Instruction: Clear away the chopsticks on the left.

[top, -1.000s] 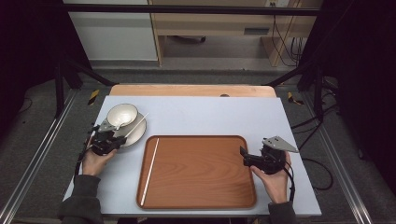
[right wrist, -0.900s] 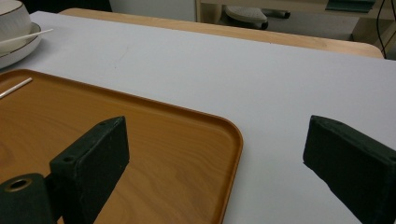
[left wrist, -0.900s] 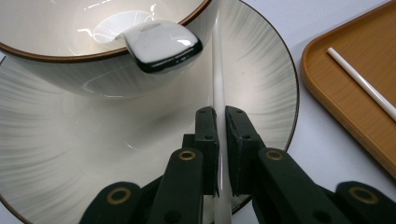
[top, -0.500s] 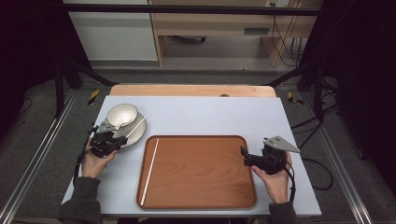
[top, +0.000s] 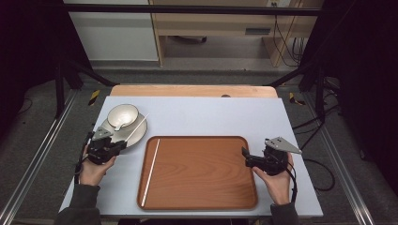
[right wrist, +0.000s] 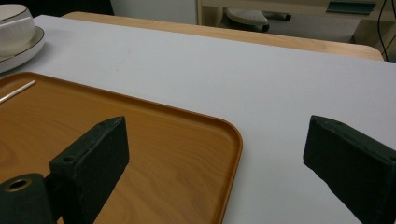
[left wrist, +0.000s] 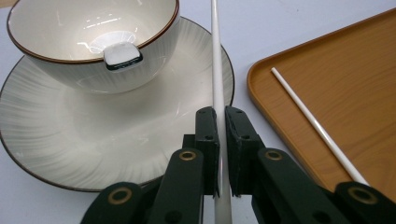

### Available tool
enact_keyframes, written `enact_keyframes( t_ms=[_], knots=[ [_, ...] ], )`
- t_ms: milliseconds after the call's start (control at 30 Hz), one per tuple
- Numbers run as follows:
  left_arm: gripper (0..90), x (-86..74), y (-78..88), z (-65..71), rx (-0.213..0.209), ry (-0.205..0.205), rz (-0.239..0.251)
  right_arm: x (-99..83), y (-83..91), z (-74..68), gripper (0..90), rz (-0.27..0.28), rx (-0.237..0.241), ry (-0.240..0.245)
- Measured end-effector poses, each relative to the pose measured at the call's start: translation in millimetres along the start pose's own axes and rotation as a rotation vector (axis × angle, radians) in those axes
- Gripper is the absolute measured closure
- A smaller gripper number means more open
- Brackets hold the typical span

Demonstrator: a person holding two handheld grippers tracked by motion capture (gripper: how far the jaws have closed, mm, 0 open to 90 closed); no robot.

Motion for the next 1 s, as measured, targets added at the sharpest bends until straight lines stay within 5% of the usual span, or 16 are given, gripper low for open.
enact_keyframes(
  t_ms=[367,633,1000],
  knots=[
    [84.3,11.0,21.9,31.1,0.033,0.013,0.077,0.3,0.8,-0.1,6.9,0.002,0.000,-0.004],
    [84.2,22.0,34.7,53.3,0.055,0.067,0.140,1.2,1.3,-0.1,6.9,0.004,-0.003,-0.007],
    [84.2,27.3,40.5,77.1,0.072,0.113,0.166,3.6,6.4,4.4,6.9,0.019,-0.008,-0.023]
  ],
)
Point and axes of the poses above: each handheld gripper's, and its own axes: y roughly backward along the jaws, x roughly out of its top, z roughly to its right, the point moved 10 cm from there along -y, roughly forward along the jaws, and after that the axes turned 2 degrees about y, right-handed, at the moved point
